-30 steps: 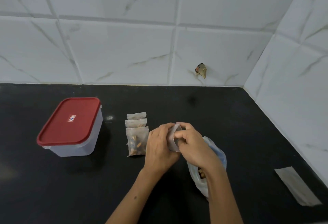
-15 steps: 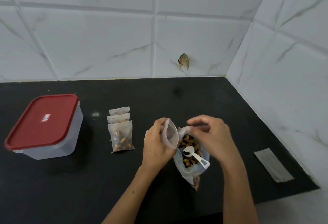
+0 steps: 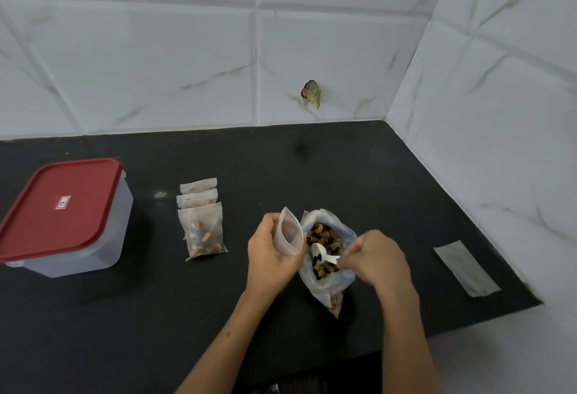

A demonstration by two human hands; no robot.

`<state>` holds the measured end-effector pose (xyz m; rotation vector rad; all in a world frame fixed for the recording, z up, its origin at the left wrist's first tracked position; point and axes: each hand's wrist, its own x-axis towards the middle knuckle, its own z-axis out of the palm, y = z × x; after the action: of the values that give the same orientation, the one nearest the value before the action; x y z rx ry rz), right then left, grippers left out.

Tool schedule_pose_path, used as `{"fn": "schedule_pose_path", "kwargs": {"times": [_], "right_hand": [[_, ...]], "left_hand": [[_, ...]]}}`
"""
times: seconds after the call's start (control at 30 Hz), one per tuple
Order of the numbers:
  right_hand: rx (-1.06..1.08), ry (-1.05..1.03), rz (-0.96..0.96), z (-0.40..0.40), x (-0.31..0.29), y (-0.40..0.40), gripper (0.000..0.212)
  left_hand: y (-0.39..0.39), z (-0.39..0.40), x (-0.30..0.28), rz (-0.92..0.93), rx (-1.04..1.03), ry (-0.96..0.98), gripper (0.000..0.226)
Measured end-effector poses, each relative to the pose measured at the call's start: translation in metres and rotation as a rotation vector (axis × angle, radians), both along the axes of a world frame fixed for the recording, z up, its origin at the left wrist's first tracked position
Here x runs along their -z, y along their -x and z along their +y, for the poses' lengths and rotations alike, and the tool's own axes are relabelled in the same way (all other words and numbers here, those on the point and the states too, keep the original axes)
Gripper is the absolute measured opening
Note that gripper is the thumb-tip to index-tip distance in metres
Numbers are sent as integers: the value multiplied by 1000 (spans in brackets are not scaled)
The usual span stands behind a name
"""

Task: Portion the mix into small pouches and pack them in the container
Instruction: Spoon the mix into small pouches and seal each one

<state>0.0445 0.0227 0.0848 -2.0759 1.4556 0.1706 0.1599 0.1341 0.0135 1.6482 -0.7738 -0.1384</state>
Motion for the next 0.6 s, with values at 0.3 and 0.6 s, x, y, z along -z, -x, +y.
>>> {"fn": "schedule_pose_path", "kwargs": {"times": [0.3, 0.6], "right_hand": [[-14, -23, -532, 21, 27, -16, 6], [-35, 390, -469, 13, 17, 1, 15]], "left_hand": [[9, 10, -2, 81, -17, -9, 27], [40, 26, -4, 288, -54, -82, 24]]}}
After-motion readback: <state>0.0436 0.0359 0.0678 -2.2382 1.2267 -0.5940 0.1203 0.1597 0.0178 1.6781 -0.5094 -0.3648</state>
